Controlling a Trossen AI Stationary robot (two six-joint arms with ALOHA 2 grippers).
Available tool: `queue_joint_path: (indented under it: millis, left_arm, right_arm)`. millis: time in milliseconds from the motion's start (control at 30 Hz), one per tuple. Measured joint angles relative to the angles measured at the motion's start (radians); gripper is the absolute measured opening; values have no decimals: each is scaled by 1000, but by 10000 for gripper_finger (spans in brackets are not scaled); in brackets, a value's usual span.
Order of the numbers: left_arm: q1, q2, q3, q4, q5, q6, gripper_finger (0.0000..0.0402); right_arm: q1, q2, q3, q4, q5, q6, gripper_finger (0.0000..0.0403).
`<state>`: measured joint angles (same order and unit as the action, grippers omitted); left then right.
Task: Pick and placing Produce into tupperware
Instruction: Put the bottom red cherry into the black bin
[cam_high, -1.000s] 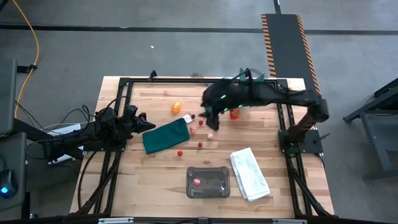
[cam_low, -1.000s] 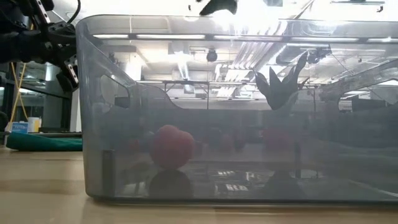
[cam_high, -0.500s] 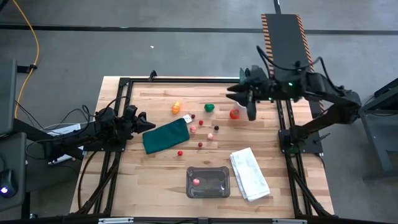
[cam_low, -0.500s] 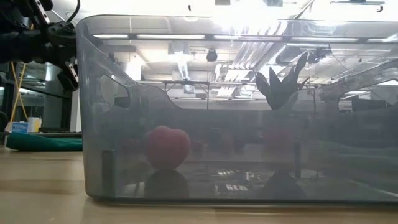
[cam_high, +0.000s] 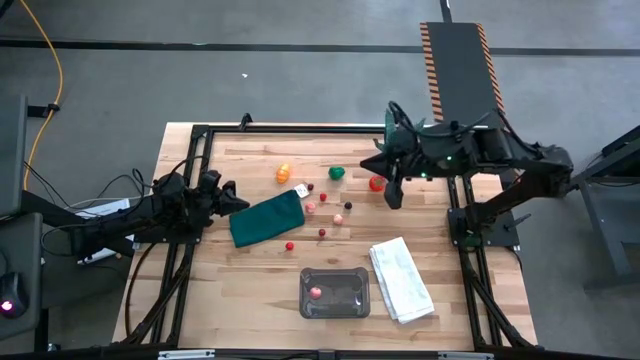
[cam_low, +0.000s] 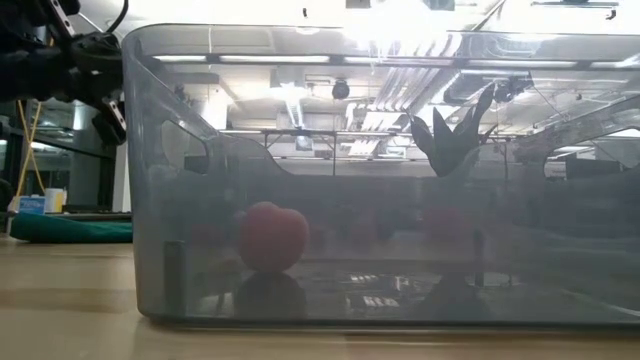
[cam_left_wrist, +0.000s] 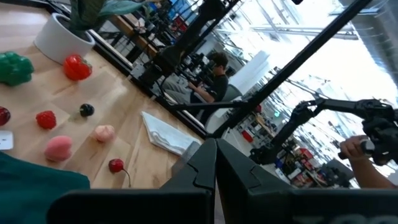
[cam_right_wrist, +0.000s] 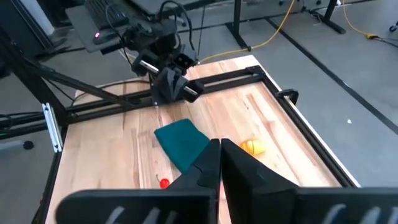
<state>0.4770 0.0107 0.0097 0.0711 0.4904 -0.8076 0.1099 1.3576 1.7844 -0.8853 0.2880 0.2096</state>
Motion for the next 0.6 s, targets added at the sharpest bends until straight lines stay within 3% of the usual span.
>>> queue_joint_path:
  millis: [133,433,600]
  left_arm:
    - [0,0,0,0,25,0,1]
    - [0,0,0,3,48,-1,1]
    - [0,0,0,7,103,21,1]
  right_arm:
    - [4,-20,-99,84,19,21,2]
    - [-5,-247,-673,698,-51,186,0]
    - [-5,-334,-853,793,-52,312,0]
